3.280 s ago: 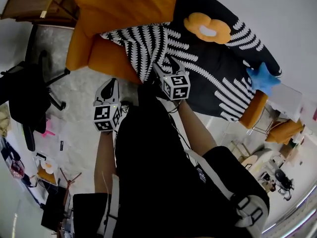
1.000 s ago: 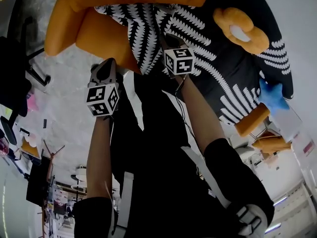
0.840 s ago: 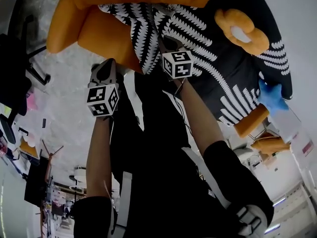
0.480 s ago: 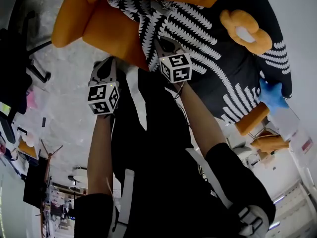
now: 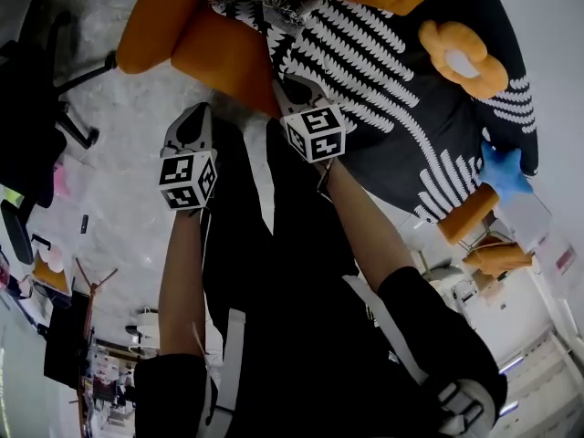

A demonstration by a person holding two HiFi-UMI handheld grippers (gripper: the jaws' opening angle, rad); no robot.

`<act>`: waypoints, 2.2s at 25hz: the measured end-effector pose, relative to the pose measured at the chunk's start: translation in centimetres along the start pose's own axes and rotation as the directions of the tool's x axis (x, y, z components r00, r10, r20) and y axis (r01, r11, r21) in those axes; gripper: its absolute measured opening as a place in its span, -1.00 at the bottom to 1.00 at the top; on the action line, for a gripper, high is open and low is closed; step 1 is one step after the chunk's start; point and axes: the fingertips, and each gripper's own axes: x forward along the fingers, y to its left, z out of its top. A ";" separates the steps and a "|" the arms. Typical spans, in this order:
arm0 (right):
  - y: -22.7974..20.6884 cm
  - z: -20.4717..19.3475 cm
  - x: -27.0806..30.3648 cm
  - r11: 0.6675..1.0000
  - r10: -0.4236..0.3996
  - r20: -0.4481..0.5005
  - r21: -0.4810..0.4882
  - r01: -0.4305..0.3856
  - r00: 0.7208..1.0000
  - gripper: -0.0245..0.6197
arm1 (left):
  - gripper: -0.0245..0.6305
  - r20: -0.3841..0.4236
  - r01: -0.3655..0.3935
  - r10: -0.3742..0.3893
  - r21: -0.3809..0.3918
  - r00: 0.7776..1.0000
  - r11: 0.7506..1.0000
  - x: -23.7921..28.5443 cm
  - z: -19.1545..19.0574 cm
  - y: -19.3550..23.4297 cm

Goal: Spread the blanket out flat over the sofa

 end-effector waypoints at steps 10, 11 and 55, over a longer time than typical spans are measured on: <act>8.2 0.3 4.2 0.998 0.063 0.000 -0.007 -0.063 0.998 -0.87 | -0.86 0.001 -0.002 0.002 -0.004 1.000 1.000 -3.0 -1.0 6.2; 8.9 0.4 4.7 0.997 0.072 -0.001 -0.006 -0.072 0.997 -0.87 | -0.86 0.000 -0.006 0.006 -0.006 1.000 1.000 -3.2 -1.1 6.8; 22.0 -6.8 20.0 0.963 0.249 -0.136 0.137 -0.231 0.959 0.02 | -0.86 -0.053 -0.057 0.057 -0.007 0.997 0.998 -6.8 -3.7 19.4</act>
